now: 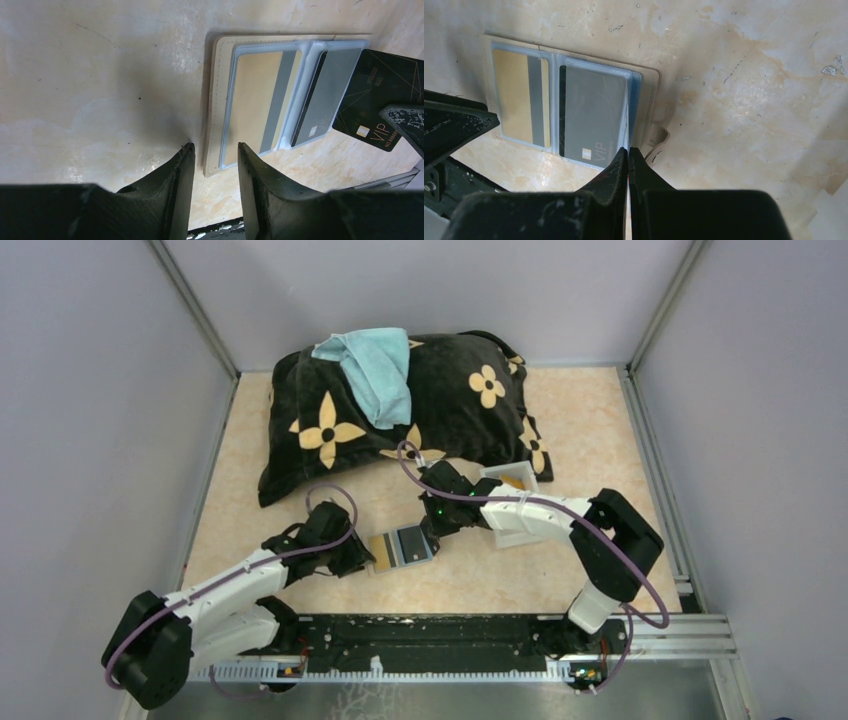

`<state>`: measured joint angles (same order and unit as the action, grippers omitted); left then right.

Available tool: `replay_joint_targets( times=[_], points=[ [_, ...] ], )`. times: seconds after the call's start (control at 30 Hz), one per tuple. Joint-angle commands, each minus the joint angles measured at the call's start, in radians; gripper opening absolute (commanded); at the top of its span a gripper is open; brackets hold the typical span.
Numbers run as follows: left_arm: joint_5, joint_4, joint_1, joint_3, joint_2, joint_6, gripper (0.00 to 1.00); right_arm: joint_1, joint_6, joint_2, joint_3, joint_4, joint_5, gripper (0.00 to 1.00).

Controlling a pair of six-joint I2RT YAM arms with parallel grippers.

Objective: Put the credit cards into the card holder
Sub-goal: Turn over the card slot in the card holder.

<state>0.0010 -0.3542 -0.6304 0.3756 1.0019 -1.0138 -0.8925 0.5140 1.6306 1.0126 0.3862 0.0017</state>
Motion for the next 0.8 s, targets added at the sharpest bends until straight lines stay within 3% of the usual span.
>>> replay_joint_targets(
  times=[0.0,0.4,0.77],
  points=[
    [-0.011,-0.014,0.005,0.003,0.024,0.018,0.44,0.010,0.028,-0.001,-0.028,-0.069,-0.009,0.00],
    [-0.001,-0.002,0.005,0.002,0.055,0.024,0.44,0.043,0.099,-0.024,-0.101,-0.132,-0.039,0.00],
    [0.001,-0.006,0.005,-0.004,0.061,0.034,0.44,0.048,0.143,-0.076,-0.191,-0.171,0.034,0.00]
  ],
)
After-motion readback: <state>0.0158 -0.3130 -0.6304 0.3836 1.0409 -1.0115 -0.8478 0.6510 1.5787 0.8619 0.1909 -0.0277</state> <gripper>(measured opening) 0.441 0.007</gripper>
